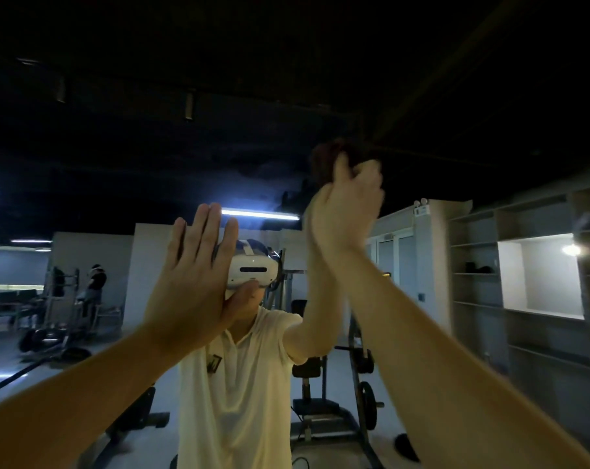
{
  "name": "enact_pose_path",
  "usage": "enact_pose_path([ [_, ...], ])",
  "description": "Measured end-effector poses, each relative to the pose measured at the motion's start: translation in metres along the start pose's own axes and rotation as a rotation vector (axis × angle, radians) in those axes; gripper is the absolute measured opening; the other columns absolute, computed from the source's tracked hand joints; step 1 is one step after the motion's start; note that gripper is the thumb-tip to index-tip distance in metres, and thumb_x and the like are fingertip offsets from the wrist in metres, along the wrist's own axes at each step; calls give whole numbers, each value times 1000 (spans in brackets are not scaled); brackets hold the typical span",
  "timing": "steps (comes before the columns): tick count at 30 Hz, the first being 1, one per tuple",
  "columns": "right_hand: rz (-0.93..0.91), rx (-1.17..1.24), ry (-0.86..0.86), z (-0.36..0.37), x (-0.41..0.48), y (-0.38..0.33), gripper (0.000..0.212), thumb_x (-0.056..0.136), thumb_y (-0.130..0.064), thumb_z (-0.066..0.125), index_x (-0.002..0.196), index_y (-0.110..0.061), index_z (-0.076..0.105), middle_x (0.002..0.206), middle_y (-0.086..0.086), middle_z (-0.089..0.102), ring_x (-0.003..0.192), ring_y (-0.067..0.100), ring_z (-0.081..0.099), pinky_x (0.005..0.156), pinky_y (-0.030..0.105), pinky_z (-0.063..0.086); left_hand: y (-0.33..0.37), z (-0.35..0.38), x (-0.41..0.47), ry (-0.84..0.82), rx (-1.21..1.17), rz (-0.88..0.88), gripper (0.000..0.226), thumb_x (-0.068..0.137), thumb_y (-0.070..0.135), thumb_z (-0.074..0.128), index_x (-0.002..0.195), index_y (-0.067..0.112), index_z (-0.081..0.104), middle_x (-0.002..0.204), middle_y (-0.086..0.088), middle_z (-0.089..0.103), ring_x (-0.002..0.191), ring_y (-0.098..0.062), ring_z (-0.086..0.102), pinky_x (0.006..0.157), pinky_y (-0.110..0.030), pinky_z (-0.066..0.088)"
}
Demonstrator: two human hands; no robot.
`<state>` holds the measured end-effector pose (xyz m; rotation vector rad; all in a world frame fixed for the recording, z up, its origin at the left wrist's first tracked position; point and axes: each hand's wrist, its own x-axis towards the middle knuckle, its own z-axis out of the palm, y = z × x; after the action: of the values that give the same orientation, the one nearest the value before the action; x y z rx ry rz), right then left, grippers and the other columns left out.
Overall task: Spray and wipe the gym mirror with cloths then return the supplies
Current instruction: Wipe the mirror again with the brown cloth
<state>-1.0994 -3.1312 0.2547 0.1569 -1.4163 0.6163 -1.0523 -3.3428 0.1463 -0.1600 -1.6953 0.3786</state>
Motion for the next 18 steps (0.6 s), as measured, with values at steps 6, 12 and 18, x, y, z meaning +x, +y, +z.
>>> enact_pose_path([
  [6, -755, -24, -204, -14, -33, 22, 63, 76, -19, 79, 136, -13, 62, 111, 16, 53, 93, 30, 53, 79, 41, 49, 0, -2, 1, -4, -2, 2, 91, 104, 66, 28, 163, -1, 14, 171, -27, 4, 160, -39, 3, 126, -62, 16],
  [12, -166, -127, 6, 0, 68, 28, 49, 98, -24, 56, 147, -22, 54, 124, 12, 49, 107, 29, 52, 92, 40, 43, -3, 4, 0, 7, -7, 2, 88, 104, 64, 33, 163, -1, 18, 170, -28, 10, 160, -40, 6, 125, -64, 18],
  [18, -351, 117, -88, 3, -8, -41, 42, 90, -18, 59, 132, -16, 64, 112, 12, 50, 92, 25, 50, 80, 40, 50, -3, 2, 0, -11, -13, 9, 91, 103, 65, 39, 164, 1, 15, 171, -25, 7, 160, -38, 4, 127, -62, 16],
])
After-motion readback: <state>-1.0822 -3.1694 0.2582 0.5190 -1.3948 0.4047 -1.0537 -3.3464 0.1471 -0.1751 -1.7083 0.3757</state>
